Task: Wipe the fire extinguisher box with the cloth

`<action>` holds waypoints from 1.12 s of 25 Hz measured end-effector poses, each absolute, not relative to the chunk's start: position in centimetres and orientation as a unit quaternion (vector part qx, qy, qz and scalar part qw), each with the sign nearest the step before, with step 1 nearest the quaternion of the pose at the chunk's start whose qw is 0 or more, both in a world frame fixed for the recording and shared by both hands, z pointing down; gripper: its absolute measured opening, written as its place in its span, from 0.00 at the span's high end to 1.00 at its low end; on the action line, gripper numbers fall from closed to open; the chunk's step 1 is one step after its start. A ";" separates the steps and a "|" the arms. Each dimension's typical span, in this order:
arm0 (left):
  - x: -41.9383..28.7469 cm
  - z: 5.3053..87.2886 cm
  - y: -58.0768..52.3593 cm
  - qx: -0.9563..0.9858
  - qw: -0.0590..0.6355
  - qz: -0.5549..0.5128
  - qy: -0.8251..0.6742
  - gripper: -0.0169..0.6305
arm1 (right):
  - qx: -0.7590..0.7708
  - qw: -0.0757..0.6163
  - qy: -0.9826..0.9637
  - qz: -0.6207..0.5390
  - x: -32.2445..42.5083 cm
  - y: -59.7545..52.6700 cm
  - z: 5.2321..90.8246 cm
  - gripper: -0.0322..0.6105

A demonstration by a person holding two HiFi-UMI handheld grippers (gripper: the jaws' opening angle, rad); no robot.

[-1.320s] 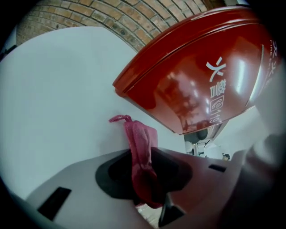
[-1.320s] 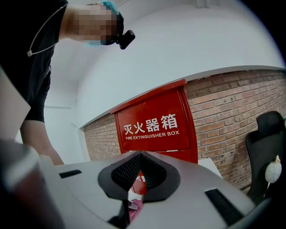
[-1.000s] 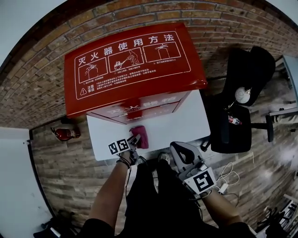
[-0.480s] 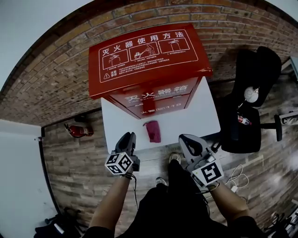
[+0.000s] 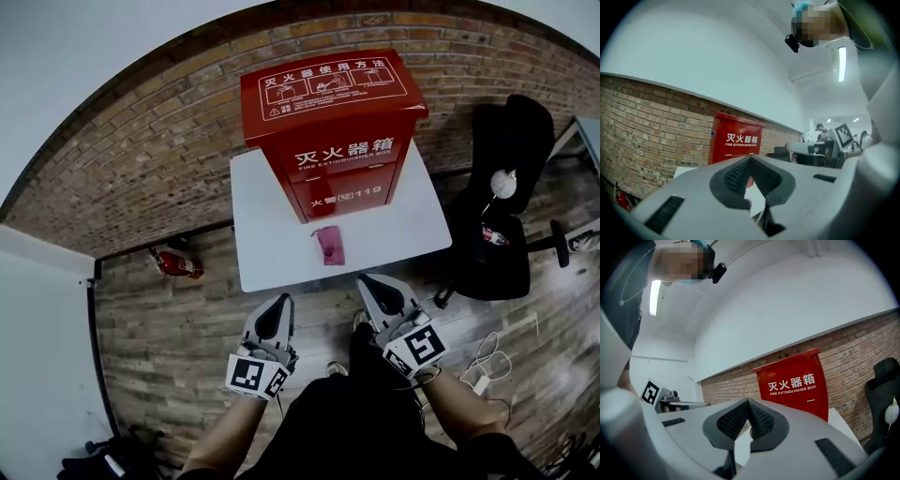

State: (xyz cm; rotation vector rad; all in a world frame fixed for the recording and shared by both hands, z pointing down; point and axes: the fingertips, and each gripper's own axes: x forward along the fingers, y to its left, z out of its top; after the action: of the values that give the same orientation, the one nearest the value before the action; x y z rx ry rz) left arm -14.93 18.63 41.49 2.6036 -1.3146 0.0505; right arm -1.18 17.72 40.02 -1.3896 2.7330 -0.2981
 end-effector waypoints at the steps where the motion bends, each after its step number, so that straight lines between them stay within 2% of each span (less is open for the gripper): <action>1: -15.2 40.6 20.1 0.890 0.104 0.012 -0.443 0.94 | -0.451 0.033 0.887 -0.093 -1.9 18.9 39.5 0.92; 8: -16.9 35.6 28.2 0.910 0.038 -0.025 -0.413 0.94 | -0.453 0.034 0.888 -0.066 -6.2 26.9 36.5 0.92; 14: -18.1 32.8 32.4 0.914 0.037 -0.064 -0.399 0.94 | -0.448 0.017 0.893 -0.038 -8.7 31.9 33.9 0.92; 28: -14.8 27.6 38.0 0.899 0.002 -0.079 -0.431 0.94 | -0.398 0.012 0.917 -0.043 -6.4 35.2 31.2 0.92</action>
State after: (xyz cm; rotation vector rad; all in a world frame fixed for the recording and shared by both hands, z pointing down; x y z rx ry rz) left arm -14.82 38.03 27.60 2.8211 -1.3513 -0.2488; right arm -6.44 35.25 31.17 -1.2391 2.8569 -0.1347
